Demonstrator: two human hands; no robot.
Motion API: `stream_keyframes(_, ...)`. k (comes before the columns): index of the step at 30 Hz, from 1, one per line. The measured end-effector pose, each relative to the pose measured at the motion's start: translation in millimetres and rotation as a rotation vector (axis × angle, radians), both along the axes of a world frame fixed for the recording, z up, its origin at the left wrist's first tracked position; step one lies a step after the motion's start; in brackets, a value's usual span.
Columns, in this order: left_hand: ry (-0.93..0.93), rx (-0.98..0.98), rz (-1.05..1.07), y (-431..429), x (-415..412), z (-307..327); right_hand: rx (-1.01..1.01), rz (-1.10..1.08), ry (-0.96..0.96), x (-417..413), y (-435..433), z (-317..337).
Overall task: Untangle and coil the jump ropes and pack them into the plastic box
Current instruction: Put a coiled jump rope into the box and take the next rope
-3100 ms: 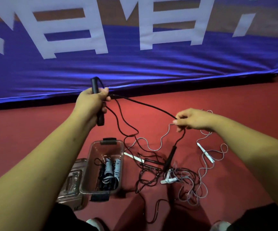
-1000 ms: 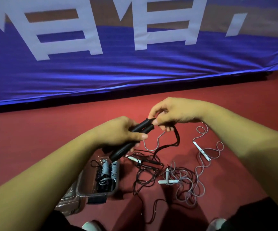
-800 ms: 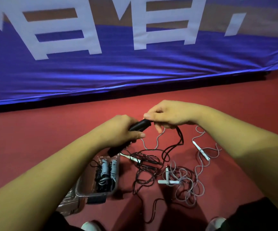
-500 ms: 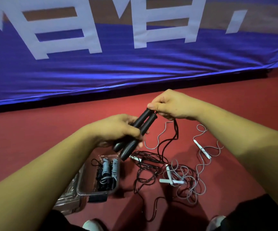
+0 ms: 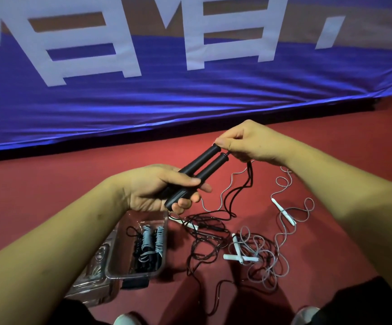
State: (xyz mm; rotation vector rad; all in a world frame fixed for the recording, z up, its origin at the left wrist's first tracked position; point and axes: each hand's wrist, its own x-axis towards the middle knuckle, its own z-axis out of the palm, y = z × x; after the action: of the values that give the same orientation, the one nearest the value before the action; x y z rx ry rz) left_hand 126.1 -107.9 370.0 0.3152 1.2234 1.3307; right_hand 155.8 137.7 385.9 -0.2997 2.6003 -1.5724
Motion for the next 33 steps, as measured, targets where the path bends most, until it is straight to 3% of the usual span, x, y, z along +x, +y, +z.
stream_keyframes(4,0.088,-0.052,-0.011,-3.1,-2.1,2.9,0.180,0.019,0.058,1.7,-0.3,1.9)
stream_keyframes(9,0.146,-0.117,0.063,-2.7,1.0,4.4,0.225,0.009,0.136,2.4,-8.0,7.6)
stream_keyframes(14,0.285,0.087,0.330,10.2,4.1,8.1,-0.211,-0.171,0.039,-11.6,-14.3,-3.8)
stream_keyframes(17,0.305,0.268,0.613,10.9,-7.9,18.1,-0.184,-0.155,0.016,-13.2,-17.0,-16.0)
stream_keyframes(20,0.300,0.324,0.807,7.5,-14.9,16.4,-0.255,-0.057,-0.070,-8.3,-28.0,-25.3)
stream_keyframes(23,0.188,0.394,1.004,10.9,-20.3,14.8,-0.408,-0.019,-0.178,-6.7,-46.8,-18.8)
stream_keyframes(25,0.139,0.443,1.128,12.1,-27.1,13.5,-0.394,0.017,-0.222,-2.9,-59.3,-18.9)
stream_keyframes(29,0.144,0.423,1.156,17.2,-27.7,3.5,-0.281,0.021,-0.232,9.0,-88.9,-37.6)
stream_keyframes(33,0.103,0.463,1.249,18.2,-30.5,5.4,-0.404,-0.100,-0.274,9.5,-104.2,-40.6)
